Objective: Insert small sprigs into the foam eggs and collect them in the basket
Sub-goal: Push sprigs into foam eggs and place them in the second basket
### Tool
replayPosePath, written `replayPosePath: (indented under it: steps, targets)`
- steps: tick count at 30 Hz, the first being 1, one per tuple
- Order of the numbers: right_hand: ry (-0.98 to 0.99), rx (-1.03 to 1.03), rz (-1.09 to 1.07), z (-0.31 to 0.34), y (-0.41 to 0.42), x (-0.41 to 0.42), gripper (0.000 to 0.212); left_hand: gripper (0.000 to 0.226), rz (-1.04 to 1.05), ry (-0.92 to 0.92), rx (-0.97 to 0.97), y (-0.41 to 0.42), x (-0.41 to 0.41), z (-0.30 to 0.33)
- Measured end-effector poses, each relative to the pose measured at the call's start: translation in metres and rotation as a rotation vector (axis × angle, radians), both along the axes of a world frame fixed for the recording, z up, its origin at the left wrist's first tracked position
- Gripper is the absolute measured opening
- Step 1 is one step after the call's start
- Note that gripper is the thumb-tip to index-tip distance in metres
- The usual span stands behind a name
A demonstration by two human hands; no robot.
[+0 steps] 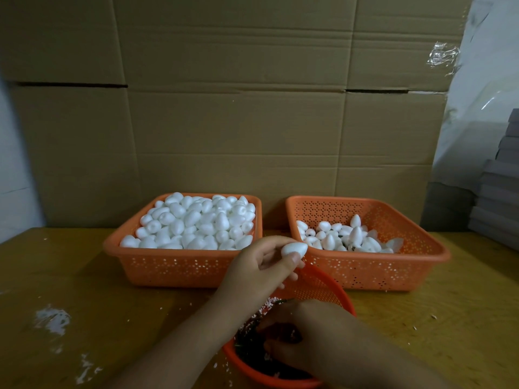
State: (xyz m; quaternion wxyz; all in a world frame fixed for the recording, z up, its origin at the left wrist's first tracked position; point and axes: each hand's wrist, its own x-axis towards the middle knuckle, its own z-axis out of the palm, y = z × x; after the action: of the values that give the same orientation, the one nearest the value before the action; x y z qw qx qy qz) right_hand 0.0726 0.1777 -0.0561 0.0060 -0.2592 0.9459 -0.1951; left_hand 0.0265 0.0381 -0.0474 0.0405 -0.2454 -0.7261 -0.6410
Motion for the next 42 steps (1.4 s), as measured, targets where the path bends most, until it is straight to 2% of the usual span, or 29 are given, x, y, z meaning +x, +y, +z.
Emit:
replayPosePath:
  steps: [6,12,15,21,30,36,42]
  targets:
    - [0.004,-0.008,0.004,0.0006,-0.0007,0.0006,0.042,0.014,0.104,0.041,-0.031,-0.0012,-0.0031,-0.0038]
    - [-0.003,0.002,0.007,0.0009,-0.0003,0.0,0.041,0.022,0.021,-0.003,-0.033,-0.0004,-0.0025,-0.0032]
    - [-0.005,0.013,0.007,0.0008,-0.0001,-0.0008,0.04,0.011,0.009,-0.005,-0.005,0.0005,-0.0017,-0.0029]
    - [0.002,0.022,0.001,0.001,-0.0004,-0.0005,0.041,0.028,0.031,-0.001,0.068,0.0013,-0.0015,-0.0003]
    - [-0.008,0.026,0.005,-0.0007,0.0001,-0.0018,0.041,0.022,0.008,-0.028,0.088,0.002,-0.0037,-0.0031]
    - [-0.044,0.041,0.047,0.0007,0.0003,-0.0027,0.048,0.037,0.006,0.001,0.052,0.0012,-0.0014,0.0]
    - [-0.1,0.038,0.064,-0.0012,0.001,-0.0047,0.048,0.028,-0.011,-0.003,0.024,0.0018,-0.001,-0.0016]
